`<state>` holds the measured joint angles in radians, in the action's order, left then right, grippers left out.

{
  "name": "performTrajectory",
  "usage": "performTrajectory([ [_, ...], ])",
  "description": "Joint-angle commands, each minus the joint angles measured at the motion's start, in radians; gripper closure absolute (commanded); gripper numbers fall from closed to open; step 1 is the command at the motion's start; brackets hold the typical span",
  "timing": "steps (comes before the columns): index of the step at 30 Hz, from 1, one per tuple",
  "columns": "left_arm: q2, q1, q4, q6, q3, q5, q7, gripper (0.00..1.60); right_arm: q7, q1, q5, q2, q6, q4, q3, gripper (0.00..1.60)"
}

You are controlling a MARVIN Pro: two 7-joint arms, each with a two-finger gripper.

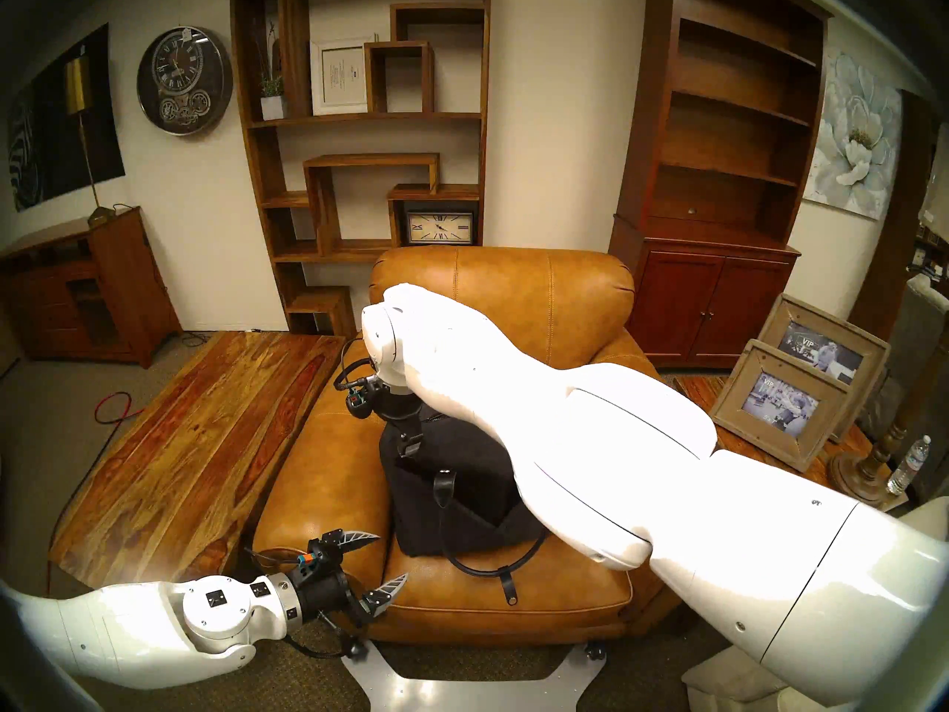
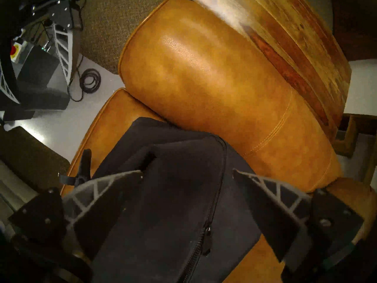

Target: Open a bag with a zipper

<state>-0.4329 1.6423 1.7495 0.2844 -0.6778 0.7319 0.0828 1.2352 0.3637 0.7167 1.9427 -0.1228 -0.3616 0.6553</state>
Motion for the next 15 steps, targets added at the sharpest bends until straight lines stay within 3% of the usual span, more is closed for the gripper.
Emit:
performTrajectory([
  [1, -0.001, -0.002, 0.007, 0.005, -0.002, -0.001, 0.001, 0.00, 0.004, -0.047, -0.029, -0.104, -0.088, -0.021, 0.066, 0.00],
  [15, -0.002, -0.006, 0.003, 0.001, 0.003, -0.001, 0.000, 0.00, 0.015, 0.063, -0.055, -0.214, -0.195, 0.053, 0.127, 0.00],
])
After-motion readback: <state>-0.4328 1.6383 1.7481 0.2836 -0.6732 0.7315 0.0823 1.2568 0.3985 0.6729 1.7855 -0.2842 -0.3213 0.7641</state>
